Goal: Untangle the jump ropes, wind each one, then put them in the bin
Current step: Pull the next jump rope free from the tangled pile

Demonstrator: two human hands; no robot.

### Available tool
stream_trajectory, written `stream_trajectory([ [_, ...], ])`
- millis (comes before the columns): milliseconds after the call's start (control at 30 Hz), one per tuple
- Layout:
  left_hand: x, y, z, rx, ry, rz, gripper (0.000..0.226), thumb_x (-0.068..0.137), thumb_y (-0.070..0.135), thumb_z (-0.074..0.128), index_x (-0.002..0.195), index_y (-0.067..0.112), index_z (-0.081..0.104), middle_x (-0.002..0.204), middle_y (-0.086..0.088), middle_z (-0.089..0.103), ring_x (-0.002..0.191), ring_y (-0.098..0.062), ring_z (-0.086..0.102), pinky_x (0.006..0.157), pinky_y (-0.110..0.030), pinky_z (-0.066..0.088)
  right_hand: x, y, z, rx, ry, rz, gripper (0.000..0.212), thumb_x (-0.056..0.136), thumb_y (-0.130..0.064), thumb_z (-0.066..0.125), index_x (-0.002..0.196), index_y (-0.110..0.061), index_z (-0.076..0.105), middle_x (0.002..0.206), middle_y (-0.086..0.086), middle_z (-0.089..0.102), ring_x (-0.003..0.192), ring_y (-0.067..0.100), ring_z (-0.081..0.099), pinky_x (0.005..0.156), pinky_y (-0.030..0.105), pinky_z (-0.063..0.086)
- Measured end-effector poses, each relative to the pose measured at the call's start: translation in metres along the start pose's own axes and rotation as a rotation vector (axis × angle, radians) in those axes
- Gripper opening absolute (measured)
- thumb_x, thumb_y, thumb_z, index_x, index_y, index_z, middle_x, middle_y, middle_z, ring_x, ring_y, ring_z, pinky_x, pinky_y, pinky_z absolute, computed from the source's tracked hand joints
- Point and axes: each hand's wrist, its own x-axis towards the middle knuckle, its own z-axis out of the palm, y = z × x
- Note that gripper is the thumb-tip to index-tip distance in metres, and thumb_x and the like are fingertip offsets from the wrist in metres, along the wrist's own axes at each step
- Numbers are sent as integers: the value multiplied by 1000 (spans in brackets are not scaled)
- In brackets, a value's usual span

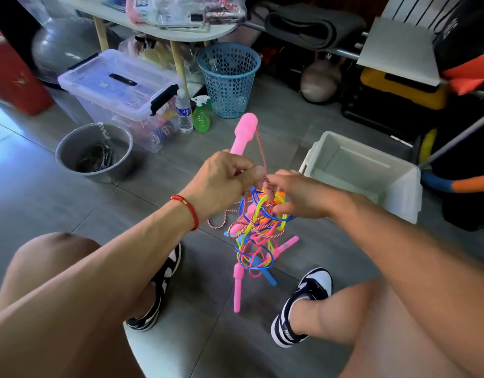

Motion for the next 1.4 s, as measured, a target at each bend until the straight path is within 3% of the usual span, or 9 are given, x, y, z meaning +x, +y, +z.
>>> stream_trajectory([
  [167,0,0,-14,-331,107,-136,31,92,30,67,68,12,73,77,-25,64,66,-25,56,76,-46,60,2,14,-3,-26,100,83,42,82,-1,57,114,-29,55,79,-15,50,81,21,54,70,35,45],
  [433,1,-10,-16,-249,58,-533,28,90,12,61,62,11,66,65,-6,54,52,-20,51,59,-31,52,-7,9,-22,233,292,50,36,76,7,63,78,-27,71,83,-6,68,82,18,67,79,37,55],
  [600,-5,-6,9,-286,-98,-470,29,97,16,63,69,12,70,63,-2,59,57,-20,51,64,-35,46,-17,-5,-19,183,45,4,37,75,0,65,76,-37,71,81,-10,73,75,6,65,71,26,52],
  [700,-3,-2,12,-328,-90,-410,30,98,19,64,71,11,74,76,-24,61,62,-25,50,68,-39,47,-19,-4,-10,78,-201,74,14,74,-32,64,83,-33,74,83,-8,73,84,15,67,79,39,56],
  [767,-2,3,12,-345,-92,-362,29,98,21,65,73,10,75,76,-26,59,63,-27,50,68,-39,46,-22,-5,-10,88,-245,116,35,70,-50,55,90,-30,76,85,-4,74,89,20,68,84,43,56],
  [900,-4,12,11,-422,-112,-304,28,89,32,66,76,8,76,96,-41,59,69,-29,49,71,-41,44,-24,-5,-8,399,-325,187,32,80,-32,55,95,-17,78,85,4,77,84,24,74,90,46,55],
  [1067,-5,22,1,-508,-106,-237,26,86,32,67,76,9,76,97,-46,54,70,-29,44,67,-39,41,-14,-1,6,-57,-105,248,53,77,-67,71,111,-28,58,99,-7,69,93,18,66,85,39,54],
  [1267,-7,31,-10,-712,-163,-140,23,91,20,61,80,2,71,78,-17,54,65,-19,42,61,-30,39,-3,7,19,-48,1,31,66,73,-57,81,128,-31,57,125,-5,46,111,16,44,93,25,32],
  [1400,-2,30,-26,-841,-58,-167,23,92,14,60,71,10,70,82,-13,57,62,-16,40,60,-29,33,4,15,13,110,93,60,36,77,-24,81,108,-23,63,97,-5,66,82,15,57,76,27,41],
])
